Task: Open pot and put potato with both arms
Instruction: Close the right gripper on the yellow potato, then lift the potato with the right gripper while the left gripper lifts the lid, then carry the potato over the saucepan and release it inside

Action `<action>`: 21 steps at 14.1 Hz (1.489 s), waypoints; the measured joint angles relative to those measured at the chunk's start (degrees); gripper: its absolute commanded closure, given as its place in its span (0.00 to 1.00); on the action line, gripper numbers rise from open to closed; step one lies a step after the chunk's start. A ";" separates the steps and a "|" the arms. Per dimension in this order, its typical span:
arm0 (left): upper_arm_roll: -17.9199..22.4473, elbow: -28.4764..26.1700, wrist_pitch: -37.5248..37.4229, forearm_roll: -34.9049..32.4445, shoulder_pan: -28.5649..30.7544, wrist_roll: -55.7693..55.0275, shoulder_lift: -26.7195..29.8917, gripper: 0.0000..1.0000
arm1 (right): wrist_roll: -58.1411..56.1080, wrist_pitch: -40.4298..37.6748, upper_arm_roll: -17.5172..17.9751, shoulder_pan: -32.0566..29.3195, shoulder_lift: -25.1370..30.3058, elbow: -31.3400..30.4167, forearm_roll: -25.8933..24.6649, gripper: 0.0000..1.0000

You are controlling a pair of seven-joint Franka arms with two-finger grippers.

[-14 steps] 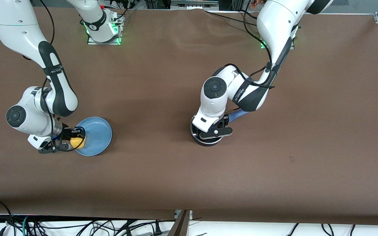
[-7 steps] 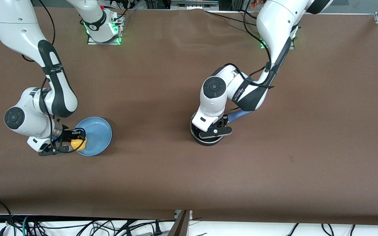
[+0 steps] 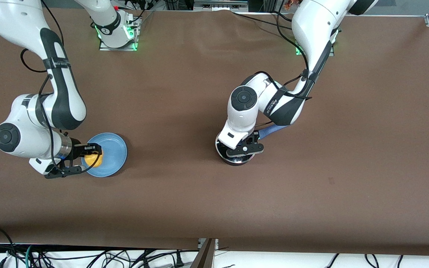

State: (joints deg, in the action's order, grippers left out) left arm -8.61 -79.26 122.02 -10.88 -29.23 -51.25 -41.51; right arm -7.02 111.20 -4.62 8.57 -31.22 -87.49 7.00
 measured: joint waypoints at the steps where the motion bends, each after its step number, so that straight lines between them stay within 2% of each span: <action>1: 0.01 0.00 -0.48 0.00 0.06 0.00 0.23 0.45 | 2.11 -2.52 0.02 1.04 0.51 1.30 0.00 0.50; 5: -0.06 0.03 -2.71 0.18 0.59 1.59 1.64 0.46 | 10.85 -7.24 0.18 4.67 0.97 3.96 0.11 0.50; 9: 0.12 0.06 -6.27 2.89 4.84 12.70 4.58 0.46 | 21.40 -7.35 1.79 8.66 0.96 4.08 0.43 0.50; 13: 0.45 -0.10 -10.68 4.34 13.49 29.50 7.21 0.46 | 32.68 -6.97 8.77 10.06 0.85 4.15 0.53 0.50; 15: 1.30 -0.90 -11.28 4.79 18.37 39.97 7.92 0.46 | 38.36 -3.84 12.93 10.41 -0.01 4.14 0.59 0.50; 17: 4.60 -2.79 -11.50 7.52 22.23 51.47 8.69 0.45 | 45.80 1.95 16.32 12.26 -1.89 4.14 0.60 0.50; 19: 9.90 -4.97 -11.48 11.61 24.68 62.08 8.90 0.44 | 53.06 8.37 17.22 16.59 -4.14 4.15 0.60 0.50; 21: 15.13 -7.40 -10.94 14.47 25.83 67.87 8.85 0.44 | 60.18 14.72 17.31 21.59 -6.71 4.28 0.60 0.49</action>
State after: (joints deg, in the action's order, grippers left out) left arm 6.52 -86.66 111.08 3.59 -3.40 16.62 -32.65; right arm 53.16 125.91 12.69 30.16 -37.93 -83.21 7.60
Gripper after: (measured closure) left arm 0.441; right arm 0.383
